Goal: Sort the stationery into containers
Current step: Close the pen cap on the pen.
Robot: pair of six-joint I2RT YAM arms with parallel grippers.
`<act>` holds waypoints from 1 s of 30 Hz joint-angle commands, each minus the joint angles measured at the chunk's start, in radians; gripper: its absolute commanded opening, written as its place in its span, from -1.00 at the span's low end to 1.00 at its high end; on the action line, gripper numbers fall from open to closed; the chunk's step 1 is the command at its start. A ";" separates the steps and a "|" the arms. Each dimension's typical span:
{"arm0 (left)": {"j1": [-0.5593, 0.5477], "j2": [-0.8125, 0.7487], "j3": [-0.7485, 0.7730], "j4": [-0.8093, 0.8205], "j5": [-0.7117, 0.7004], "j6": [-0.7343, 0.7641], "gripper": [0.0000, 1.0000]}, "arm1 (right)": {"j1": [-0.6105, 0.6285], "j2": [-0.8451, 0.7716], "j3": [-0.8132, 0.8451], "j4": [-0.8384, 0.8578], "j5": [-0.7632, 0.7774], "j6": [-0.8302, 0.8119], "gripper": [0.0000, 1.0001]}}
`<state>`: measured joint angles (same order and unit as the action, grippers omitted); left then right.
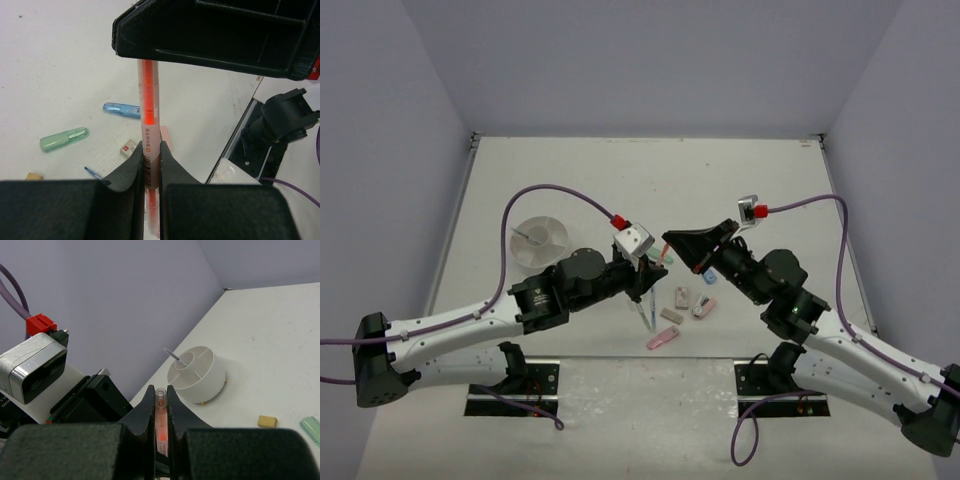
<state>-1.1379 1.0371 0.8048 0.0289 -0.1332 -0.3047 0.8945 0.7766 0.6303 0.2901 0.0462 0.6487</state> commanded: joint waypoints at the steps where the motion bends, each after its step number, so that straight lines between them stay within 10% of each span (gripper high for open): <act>1: 0.017 -0.042 0.176 0.338 0.035 0.071 -1.00 | 0.033 0.077 -0.088 -0.246 -0.163 0.020 -1.00; 21: 0.051 0.149 0.161 0.238 0.106 0.013 -0.79 | 0.044 0.065 0.043 -0.175 -0.317 0.052 -1.00; 27: 0.063 0.149 0.150 0.241 0.095 0.015 -1.00 | 0.044 0.068 0.042 -0.194 -0.292 0.040 -0.98; 30: 0.063 0.149 0.136 0.250 0.096 0.022 -1.00 | 0.044 0.057 0.048 -0.206 -0.266 0.038 -0.13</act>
<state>-1.0878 1.1879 0.8560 0.0247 -0.0360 -0.3285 0.8859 0.8112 0.6734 0.1933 -0.0272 0.5929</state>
